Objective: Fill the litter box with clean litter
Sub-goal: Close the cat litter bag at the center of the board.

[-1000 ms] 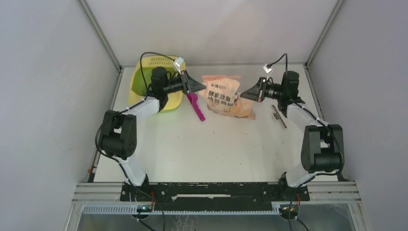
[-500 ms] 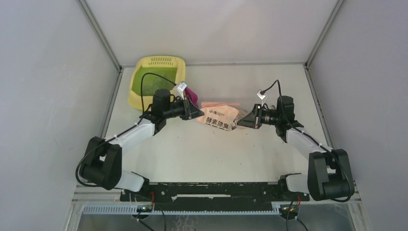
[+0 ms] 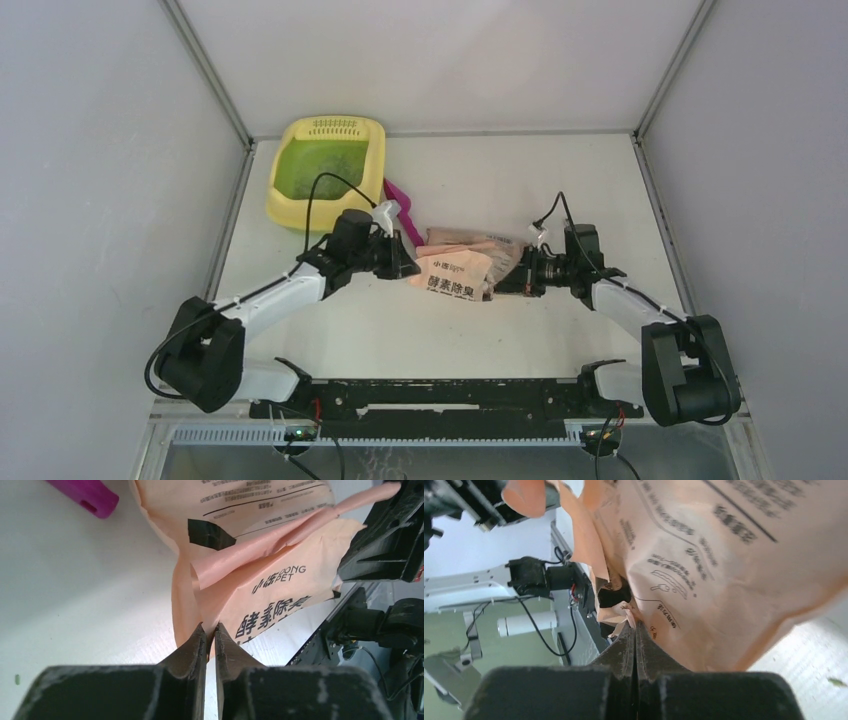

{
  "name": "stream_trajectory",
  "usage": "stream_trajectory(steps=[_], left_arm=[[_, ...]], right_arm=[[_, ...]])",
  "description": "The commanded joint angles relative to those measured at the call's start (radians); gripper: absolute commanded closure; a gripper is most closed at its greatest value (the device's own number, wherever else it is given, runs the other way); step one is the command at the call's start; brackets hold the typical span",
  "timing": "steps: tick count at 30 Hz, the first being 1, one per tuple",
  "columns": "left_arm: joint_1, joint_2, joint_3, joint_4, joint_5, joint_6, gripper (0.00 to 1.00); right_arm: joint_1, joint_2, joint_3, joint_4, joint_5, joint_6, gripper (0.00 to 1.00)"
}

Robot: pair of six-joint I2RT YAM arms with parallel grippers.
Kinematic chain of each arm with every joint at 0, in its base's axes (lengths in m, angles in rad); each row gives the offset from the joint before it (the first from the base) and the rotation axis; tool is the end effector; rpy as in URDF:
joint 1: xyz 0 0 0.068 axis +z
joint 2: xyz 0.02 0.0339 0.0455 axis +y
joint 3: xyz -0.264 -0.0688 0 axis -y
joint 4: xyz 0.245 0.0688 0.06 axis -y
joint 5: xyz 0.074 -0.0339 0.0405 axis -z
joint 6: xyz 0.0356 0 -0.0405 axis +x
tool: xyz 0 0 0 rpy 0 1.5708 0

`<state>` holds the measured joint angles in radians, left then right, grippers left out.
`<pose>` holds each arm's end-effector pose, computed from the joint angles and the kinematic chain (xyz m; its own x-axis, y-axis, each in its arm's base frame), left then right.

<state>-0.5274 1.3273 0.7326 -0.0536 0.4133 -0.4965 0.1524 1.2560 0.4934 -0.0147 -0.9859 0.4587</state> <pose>0.2329 -0.1522 0.2178 -0.8101 -0.0330 -0.5853 0.3999 0.6989 -0.5929 0.2165 0.0633 0.1730 -0.9188 0.1062 -0.3802 -0.2949 0.4555 0.8399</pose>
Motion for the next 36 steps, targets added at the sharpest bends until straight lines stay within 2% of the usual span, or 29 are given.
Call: stream_trajectory(steps=[1, 5, 8, 10, 11, 14, 16, 18, 20, 22, 23, 25, 28, 30, 31, 33, 36], left_arm=[[-0.030, 0.019, -0.015, -0.058, -0.110, 0.028, 0.87], [-0.031, 0.034, -0.010, -0.098, -0.154, 0.037, 0.87], [-0.035, 0.046, -0.009, -0.105, -0.163, 0.043, 0.87], [-0.041, 0.053, -0.009, -0.108, -0.170, 0.044, 0.87], [-0.045, 0.053, -0.009, -0.111, -0.173, 0.044, 0.87], [-0.059, 0.037, -0.006, -0.121, -0.181, 0.042, 0.87], [-0.069, 0.012, -0.002, -0.138, -0.187, 0.035, 0.87], [-0.077, -0.024, 0.003, -0.161, -0.196, 0.026, 0.87], [-0.082, -0.067, 0.013, -0.203, -0.211, 0.020, 0.87], [-0.085, -0.107, 0.026, -0.240, -0.229, 0.016, 0.86], [-0.086, -0.127, 0.031, -0.255, -0.232, 0.014, 0.86], [-0.089, -0.162, 0.042, -0.286, -0.241, 0.012, 0.86], [-0.090, -0.209, 0.053, -0.323, -0.253, 0.012, 0.85], [-0.091, -0.230, 0.060, -0.345, -0.258, 0.012, 0.85], [-0.090, -0.238, 0.061, -0.352, -0.256, 0.011, 0.85], [-0.093, -0.252, 0.060, -0.357, -0.256, 0.009, 0.84], [-0.097, -0.261, 0.061, -0.367, -0.256, 0.006, 0.84]], right_arm=[[-0.027, -0.038, -0.002, -0.189, 0.139, -0.031, 1.00], [-0.048, 0.005, -0.016, -0.249, 0.186, -0.042, 1.00], [-0.053, 0.042, -0.040, -0.203, 0.168, -0.012, 1.00], [-0.043, 0.033, -0.070, -0.147, 0.143, 0.034, 1.00], [-0.029, 0.025, -0.074, -0.147, 0.148, 0.044, 0.94], [-0.003, -0.008, -0.075, -0.190, 0.180, 0.032, 0.94], [-0.009, -0.037, -0.074, -0.232, 0.194, 0.022, 0.82], [-0.023, -0.098, -0.073, -0.269, 0.201, 0.026, 0.79], [-0.045, -0.177, -0.065, -0.300, 0.225, 0.037, 0.71], [-0.070, -0.256, -0.033, -0.349, 0.250, 0.040, 0.52], [-0.076, -0.288, -0.006, -0.382, 0.275, 0.038, 0.47], [-0.082, -0.340, 0.051, -0.442, 0.325, 0.033, 0.43], [-0.071, -0.388, 0.157, -0.524, 0.405, 0.028, 0.43], [-0.037, -0.388, 0.220, -0.561, 0.483, 0.022, 0.30], [-0.011, -0.374, 0.256, -0.578, 0.533, 0.024, 0.26], [0.058, -0.315, 0.326, -0.607, 0.628, 0.023, 0.23], [0.193, -0.168, 0.447, -0.657, 0.798, 0.018, 0.23]])
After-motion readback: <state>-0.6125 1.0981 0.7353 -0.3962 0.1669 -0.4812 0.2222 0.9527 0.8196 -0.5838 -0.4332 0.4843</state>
